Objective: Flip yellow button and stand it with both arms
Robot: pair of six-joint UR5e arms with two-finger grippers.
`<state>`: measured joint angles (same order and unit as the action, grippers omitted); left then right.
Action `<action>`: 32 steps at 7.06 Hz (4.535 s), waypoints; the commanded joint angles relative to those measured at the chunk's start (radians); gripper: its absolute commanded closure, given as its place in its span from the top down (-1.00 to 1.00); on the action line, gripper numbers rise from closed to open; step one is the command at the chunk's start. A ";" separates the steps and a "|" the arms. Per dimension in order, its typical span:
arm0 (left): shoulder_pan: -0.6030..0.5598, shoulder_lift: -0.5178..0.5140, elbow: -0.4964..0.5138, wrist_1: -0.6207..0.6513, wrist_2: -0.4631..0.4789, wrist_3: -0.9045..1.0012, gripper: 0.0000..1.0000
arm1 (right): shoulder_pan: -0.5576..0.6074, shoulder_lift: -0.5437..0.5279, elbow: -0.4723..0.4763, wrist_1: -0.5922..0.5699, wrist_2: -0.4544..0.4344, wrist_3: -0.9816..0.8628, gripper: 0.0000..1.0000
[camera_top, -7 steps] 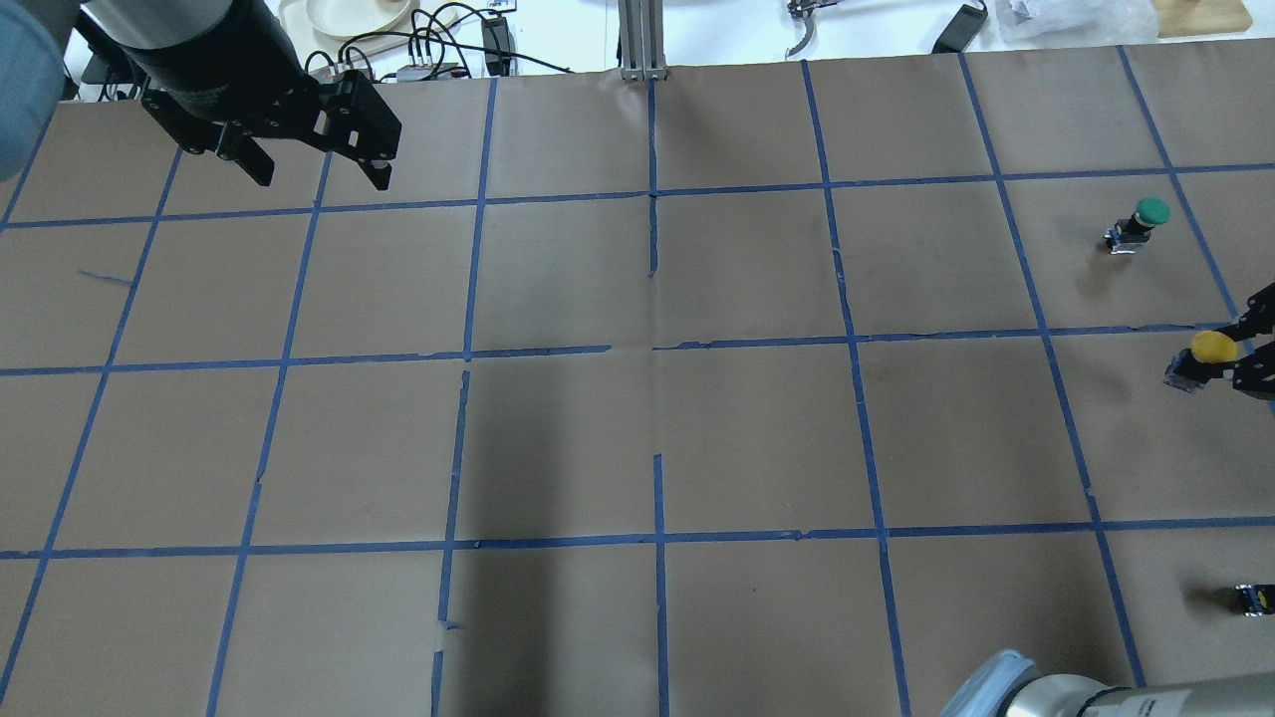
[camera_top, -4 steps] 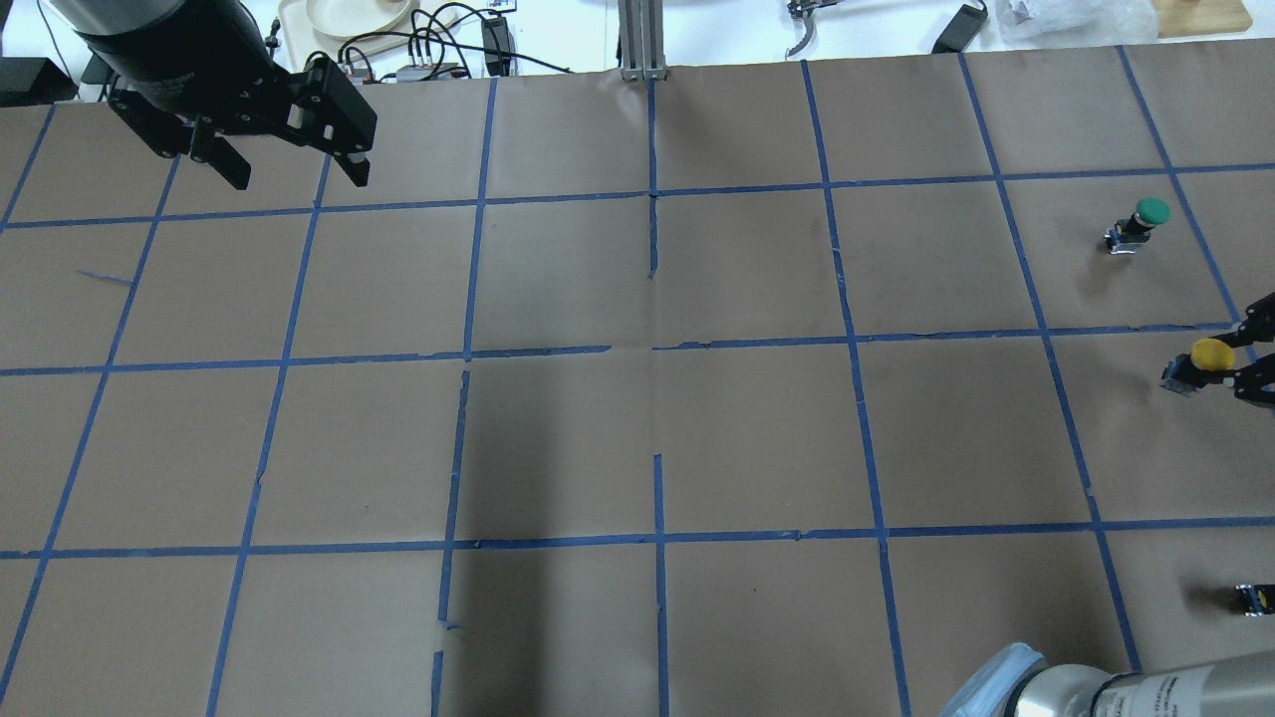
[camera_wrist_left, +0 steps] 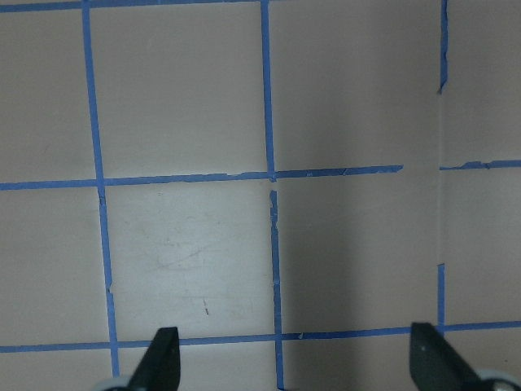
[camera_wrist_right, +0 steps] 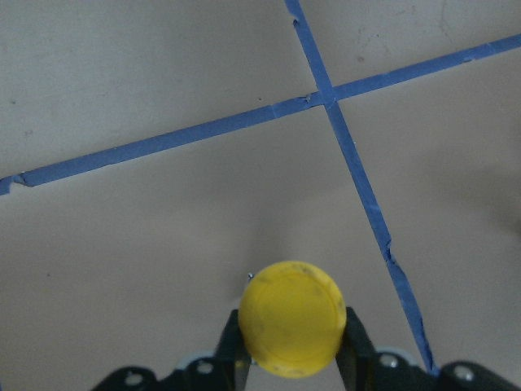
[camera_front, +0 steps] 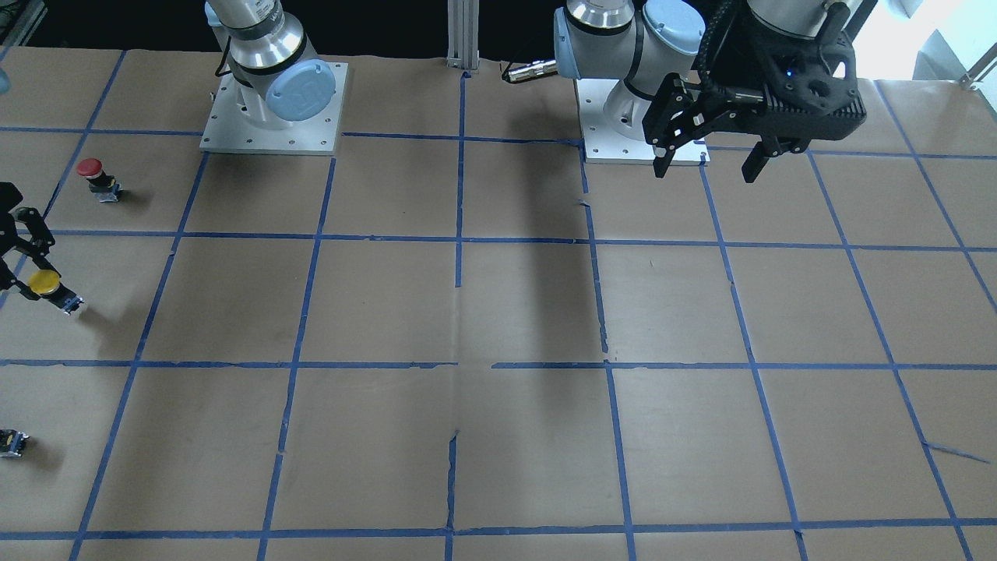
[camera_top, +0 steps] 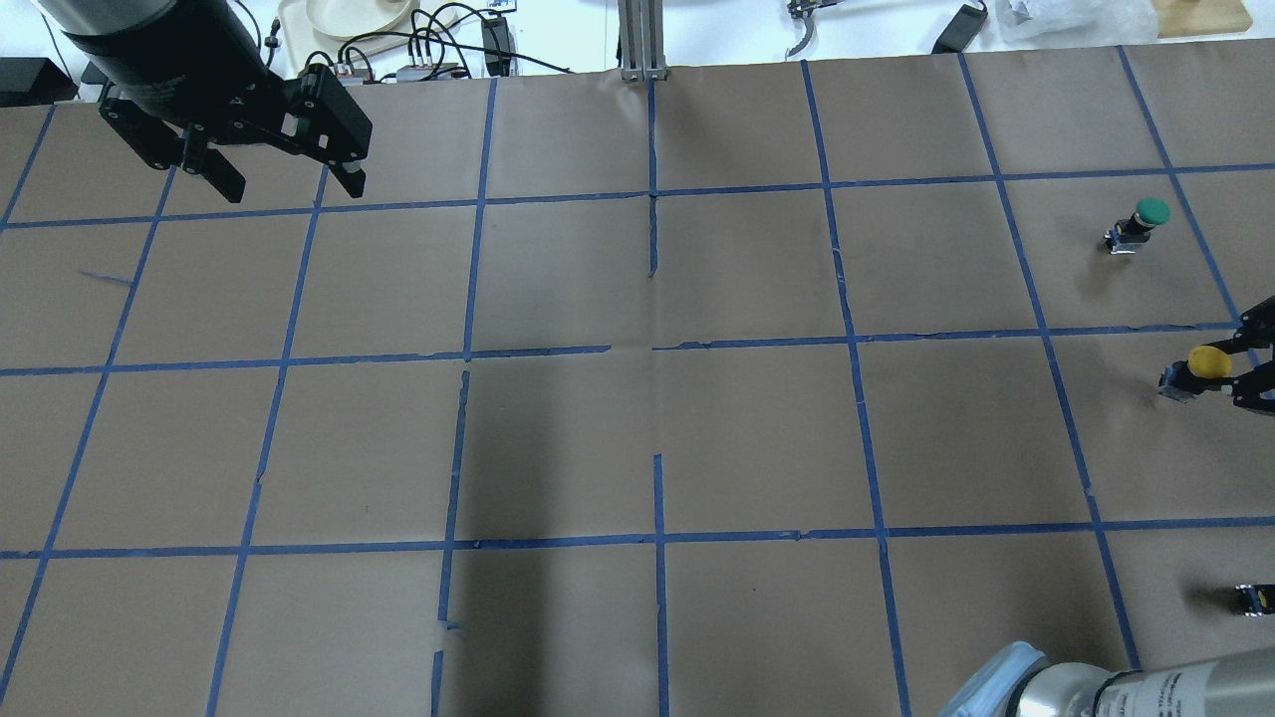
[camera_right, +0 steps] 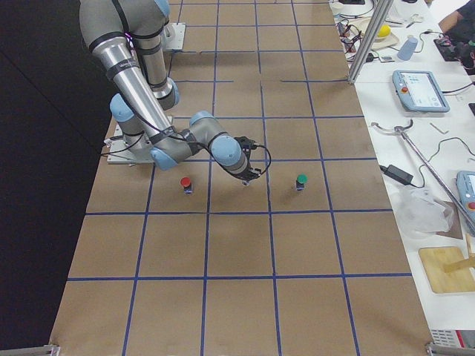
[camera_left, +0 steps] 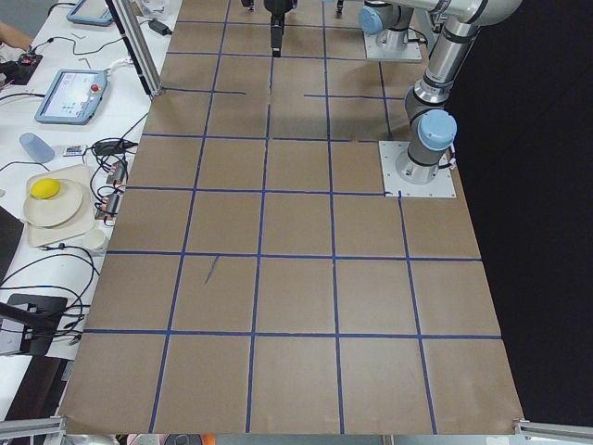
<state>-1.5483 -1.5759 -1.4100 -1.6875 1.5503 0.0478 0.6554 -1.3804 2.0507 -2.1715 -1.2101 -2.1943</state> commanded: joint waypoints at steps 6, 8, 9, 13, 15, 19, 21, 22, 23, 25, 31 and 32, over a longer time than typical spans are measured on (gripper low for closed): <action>-0.003 -0.004 -0.003 0.005 0.005 0.000 1.00 | 0.001 0.029 0.002 0.002 0.000 0.016 0.99; -0.003 -0.006 -0.003 0.005 0.002 -0.002 1.00 | 0.012 -0.027 -0.004 0.007 -0.026 0.228 0.99; -0.003 -0.006 -0.003 0.005 0.002 0.000 1.00 | 0.027 -0.082 -0.004 0.007 -0.069 0.410 0.99; 0.001 -0.006 0.000 0.008 0.002 0.000 1.00 | 0.220 -0.239 -0.012 0.134 -0.323 1.282 1.00; 0.001 -0.004 -0.001 0.009 0.002 0.000 1.00 | 0.378 -0.320 -0.078 0.383 -0.358 1.703 1.00; 0.001 -0.004 -0.001 0.009 0.002 0.000 1.00 | 0.744 -0.321 -0.432 0.795 -0.400 2.266 1.00; 0.001 -0.004 -0.001 0.008 0.002 0.000 1.00 | 0.895 -0.321 -0.430 0.857 -0.416 2.311 1.00; 0.001 -0.004 -0.001 0.009 0.002 0.000 1.00 | 0.903 -0.328 -0.403 0.854 -0.398 2.331 1.00; 0.001 -0.004 -0.001 0.006 0.001 -0.002 1.00 | 0.899 -0.322 -0.402 0.843 -0.399 2.331 1.00; 0.001 -0.004 -0.003 0.008 0.002 0.000 1.00 | 0.900 -0.321 -0.403 0.840 -0.379 2.329 1.00; -0.001 -0.004 -0.006 0.009 0.001 -0.002 1.00 | 0.897 -0.313 -0.373 0.788 -0.321 2.335 1.00; -0.001 -0.004 -0.006 0.008 0.002 -0.002 1.00 | 0.897 -0.319 -0.345 0.785 -0.338 2.334 1.00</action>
<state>-1.5493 -1.5800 -1.4157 -1.6791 1.5517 0.0462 1.5524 -1.6948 1.6766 -1.3825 -1.5305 0.1401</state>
